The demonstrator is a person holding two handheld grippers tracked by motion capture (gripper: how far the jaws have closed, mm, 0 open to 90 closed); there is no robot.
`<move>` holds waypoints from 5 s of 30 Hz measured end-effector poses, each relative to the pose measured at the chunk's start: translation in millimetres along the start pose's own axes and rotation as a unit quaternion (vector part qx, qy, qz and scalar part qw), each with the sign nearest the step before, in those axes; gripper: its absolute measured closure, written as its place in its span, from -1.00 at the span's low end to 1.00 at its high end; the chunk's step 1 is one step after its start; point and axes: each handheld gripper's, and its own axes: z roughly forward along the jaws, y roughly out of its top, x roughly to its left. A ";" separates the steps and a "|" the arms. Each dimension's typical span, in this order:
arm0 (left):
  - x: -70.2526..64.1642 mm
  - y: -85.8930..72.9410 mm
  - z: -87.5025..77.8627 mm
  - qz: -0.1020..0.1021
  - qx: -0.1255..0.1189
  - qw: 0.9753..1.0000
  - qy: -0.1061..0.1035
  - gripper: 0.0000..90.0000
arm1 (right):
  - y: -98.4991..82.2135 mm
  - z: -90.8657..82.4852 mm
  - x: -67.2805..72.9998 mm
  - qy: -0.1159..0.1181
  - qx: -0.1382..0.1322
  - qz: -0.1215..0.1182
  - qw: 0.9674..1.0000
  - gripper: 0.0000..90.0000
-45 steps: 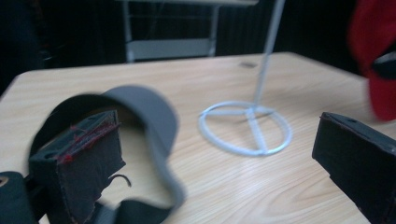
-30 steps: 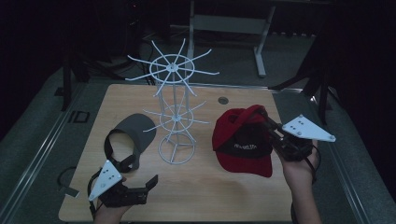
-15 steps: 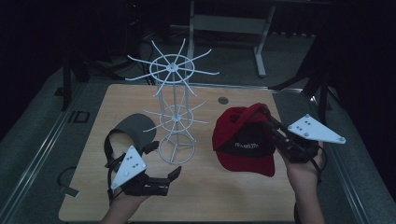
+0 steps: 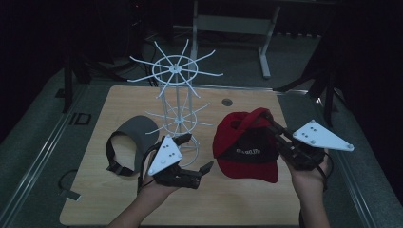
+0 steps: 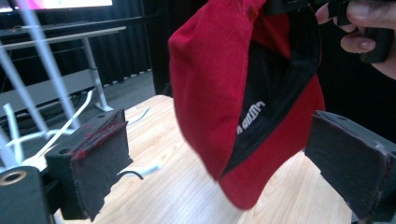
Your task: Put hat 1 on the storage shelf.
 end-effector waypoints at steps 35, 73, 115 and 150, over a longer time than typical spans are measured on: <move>-9.0 41.4 80.0 0.026 0.055 0.996 0.065 -0.02 | -4.5 3.3 10.2 0.023 0.001 0.001 1.000 0.85; -17.6 60.7 85.4 0.078 0.042 0.994 0.060 0.89 | -31.7 -33.1 13.9 0.082 -0.034 0.036 0.995 0.19; -4.3 52.2 56.4 0.096 -0.024 0.983 -0.152 0.88 | -20.7 -13.3 19.1 0.191 -0.006 -0.079 0.978 0.34; 4.2 32.3 38.9 0.074 -0.017 0.991 -0.113 0.09 | -3.2 -21.7 2.8 0.121 -0.037 -0.014 0.992 0.98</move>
